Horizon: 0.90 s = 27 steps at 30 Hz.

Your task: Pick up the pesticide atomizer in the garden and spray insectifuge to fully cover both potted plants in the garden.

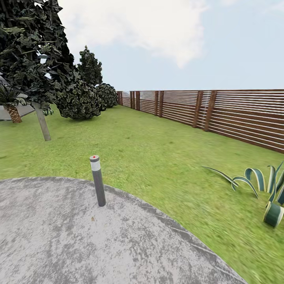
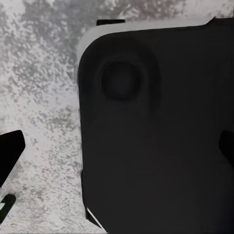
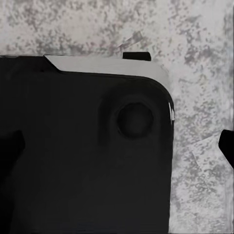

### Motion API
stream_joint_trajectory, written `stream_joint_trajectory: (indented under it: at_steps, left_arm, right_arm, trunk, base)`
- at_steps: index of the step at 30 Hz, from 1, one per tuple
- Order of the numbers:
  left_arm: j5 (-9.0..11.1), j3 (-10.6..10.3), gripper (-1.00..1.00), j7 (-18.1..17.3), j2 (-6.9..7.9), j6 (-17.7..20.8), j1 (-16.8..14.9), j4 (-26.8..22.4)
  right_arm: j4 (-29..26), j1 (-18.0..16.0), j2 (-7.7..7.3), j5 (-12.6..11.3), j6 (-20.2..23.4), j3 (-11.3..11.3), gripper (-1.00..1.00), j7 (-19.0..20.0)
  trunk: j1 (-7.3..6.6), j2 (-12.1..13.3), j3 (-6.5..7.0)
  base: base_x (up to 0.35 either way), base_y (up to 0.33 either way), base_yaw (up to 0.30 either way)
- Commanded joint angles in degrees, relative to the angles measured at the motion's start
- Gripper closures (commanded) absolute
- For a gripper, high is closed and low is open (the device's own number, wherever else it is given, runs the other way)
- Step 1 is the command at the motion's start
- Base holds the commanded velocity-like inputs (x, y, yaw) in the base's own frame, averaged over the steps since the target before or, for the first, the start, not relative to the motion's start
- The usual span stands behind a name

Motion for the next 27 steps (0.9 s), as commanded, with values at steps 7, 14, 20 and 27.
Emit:
stream_joint_trajectory:
  at_steps: [7, 14, 20, 27]
  left_arm:
    - [-0.1, 0.0, -1.00, 0.0, 1.29, -2.4, -1.7, -2.3]
    - [0.1, 0.0, -1.00, -0.1, 3.18, -15.6, -8.3, -11.0]
    - [0.4, 0.2, -1.00, -0.7, 3.34, -16.1, -9.6, -13.8]
    - [0.4, 1.2, -1.00, -0.2, 3.54, -16.2, -9.0, -13.6]
  right_arm:
    - [-2.2, -0.2, -2.26, -0.1, -2.5, -0.3, -1.00, 0.0]
    - [-21.3, -1.3, -3.90, -0.2, -21.2, -0.3, -1.00, 0.0]
    - [-23.6, -2.8, -4.25, 0.1, -22.2, -0.3, -1.00, 0.1]
    - [-21.4, -2.9, -5.81, 0.1, -22.2, -0.2, -1.00, 0.1]
  trunk:
    - [0.00, 0.0, -0.06]
    - [0.00, 0.0, -0.06]
    - [0.00, 0.0, -0.06]
    - [0.00, 0.0, -0.06]
  base:
    - [0.000, 0.000, 0.000]
    - [0.000, 0.000, 0.000]
    - [0.000, 0.000, 0.000]
    - [0.000, -0.004, 0.000]
